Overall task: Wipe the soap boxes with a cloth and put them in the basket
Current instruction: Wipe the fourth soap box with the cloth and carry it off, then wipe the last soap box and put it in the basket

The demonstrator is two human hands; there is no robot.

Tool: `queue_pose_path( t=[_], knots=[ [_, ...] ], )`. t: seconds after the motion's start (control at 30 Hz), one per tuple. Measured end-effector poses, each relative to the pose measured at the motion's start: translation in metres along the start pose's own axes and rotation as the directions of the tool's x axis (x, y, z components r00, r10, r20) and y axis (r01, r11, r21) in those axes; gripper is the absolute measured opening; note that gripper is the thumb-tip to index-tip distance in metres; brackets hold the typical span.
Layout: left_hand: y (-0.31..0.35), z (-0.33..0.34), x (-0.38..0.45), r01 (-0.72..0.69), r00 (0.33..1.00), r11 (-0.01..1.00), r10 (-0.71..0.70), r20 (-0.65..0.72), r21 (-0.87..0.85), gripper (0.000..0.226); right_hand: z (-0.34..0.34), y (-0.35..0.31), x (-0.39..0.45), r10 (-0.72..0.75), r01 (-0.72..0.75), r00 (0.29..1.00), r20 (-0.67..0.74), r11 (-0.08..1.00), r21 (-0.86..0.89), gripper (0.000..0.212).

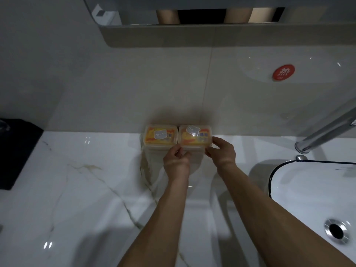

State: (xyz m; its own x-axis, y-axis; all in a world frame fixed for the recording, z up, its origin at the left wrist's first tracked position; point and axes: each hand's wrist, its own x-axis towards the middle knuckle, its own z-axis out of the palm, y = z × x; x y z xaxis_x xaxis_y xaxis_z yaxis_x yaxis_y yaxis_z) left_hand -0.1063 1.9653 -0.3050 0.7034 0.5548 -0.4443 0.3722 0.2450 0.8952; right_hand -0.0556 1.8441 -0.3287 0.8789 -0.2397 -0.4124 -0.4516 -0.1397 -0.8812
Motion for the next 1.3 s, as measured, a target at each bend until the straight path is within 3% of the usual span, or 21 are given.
queue_pose_path(
  t=[0.23,0.47,0.67,0.77,0.93,1.3],
  knots=[
    [0.004,-0.004,0.001,0.012,1.0,0.999,-0.013,0.015,0.053,0.043,-0.001,-0.008,-0.004,0.006,-0.004,1.0,0.029,0.998,-0.069,0.05],
    [0.009,-0.017,-0.003,-0.065,0.998,0.984,0.061,0.03,0.165,0.034,-0.005,-0.016,-0.016,0.003,0.001,0.999,0.035,0.993,-0.116,0.058],
    [0.014,-0.026,-0.011,-0.072,0.996,0.977,0.059,0.069,0.198,0.043,-0.011,-0.023,-0.031,-0.019,0.027,0.998,0.055,0.989,-0.145,0.057],
    [0.018,-0.034,-0.018,-0.144,0.987,0.945,0.117,0.106,0.293,0.045,-0.017,-0.027,-0.043,-0.068,0.078,0.996,0.06,0.981,-0.179,0.057],
    [0.029,-0.051,-0.032,-0.376,0.927,0.759,0.315,0.206,0.531,0.043,-0.031,-0.038,-0.069,-0.154,0.159,0.987,0.041,0.926,-0.341,0.057],
    [0.041,-0.081,-0.06,-0.629,0.752,0.355,0.502,0.427,0.692,0.053,-0.063,-0.047,-0.16,-0.319,0.257,0.947,-0.023,0.803,-0.538,0.057]
  ],
)
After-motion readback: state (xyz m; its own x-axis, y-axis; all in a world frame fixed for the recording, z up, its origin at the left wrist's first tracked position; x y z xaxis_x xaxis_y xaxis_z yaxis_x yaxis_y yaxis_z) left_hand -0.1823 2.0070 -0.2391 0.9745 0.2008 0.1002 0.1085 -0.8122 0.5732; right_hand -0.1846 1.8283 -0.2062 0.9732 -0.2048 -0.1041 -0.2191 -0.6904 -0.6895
